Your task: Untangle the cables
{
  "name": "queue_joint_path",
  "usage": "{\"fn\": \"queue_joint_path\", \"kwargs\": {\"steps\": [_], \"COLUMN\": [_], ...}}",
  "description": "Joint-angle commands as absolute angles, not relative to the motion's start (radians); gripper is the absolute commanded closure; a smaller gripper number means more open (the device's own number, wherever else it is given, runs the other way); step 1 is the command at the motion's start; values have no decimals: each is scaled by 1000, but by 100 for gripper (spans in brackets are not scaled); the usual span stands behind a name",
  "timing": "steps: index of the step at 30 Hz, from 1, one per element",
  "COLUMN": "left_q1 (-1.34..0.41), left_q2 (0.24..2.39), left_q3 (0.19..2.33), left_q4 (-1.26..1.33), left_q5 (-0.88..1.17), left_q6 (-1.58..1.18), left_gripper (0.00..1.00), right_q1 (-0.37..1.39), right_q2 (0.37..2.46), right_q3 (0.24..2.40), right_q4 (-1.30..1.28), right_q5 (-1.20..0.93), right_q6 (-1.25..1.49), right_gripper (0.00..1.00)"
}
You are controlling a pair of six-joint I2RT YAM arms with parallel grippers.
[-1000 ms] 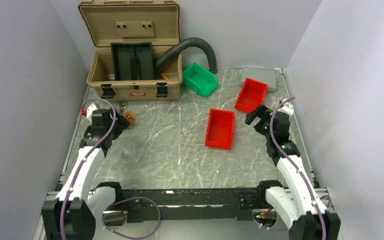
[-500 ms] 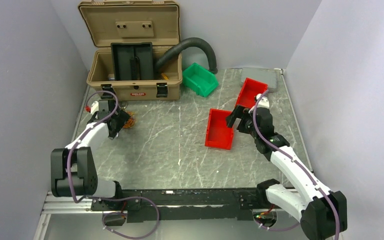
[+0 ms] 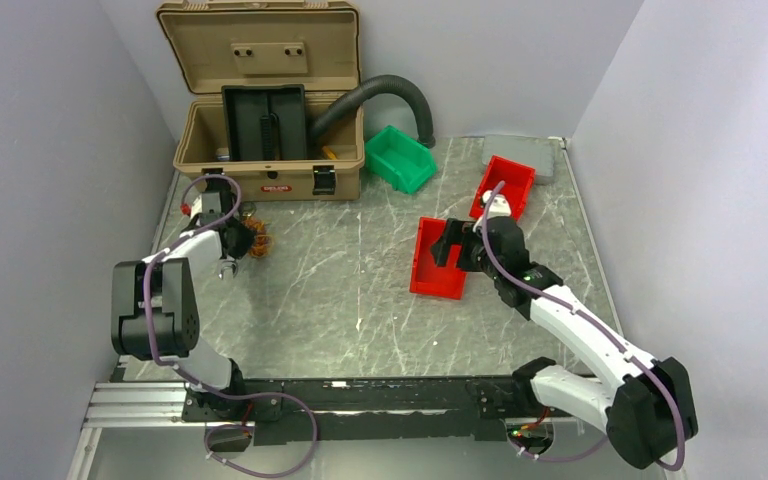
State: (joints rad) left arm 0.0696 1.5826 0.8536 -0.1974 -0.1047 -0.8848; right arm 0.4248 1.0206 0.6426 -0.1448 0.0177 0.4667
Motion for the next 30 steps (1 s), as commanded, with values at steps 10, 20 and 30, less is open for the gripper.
{"fn": "queue_joint_path", "kwargs": {"steps": [10,20,30], "left_q1": [9,-225,-348], "left_q2": [1268,1028,1006], "left_q3": [771,766,717], "left_q4": [-226,-353,-247], "left_q5": [177,235,355], "left_q6": [-730,-575,-505], "left_gripper": [100,100,100], "right_q1": [657,742,539], "right_q2": [1199,1341,1288], "right_q3": [746,785,755], "right_q4": [-11,22,-53], "right_q5": [80,147,53], "right_q6": [461,503,512], "right_gripper": [0,0,0]}}
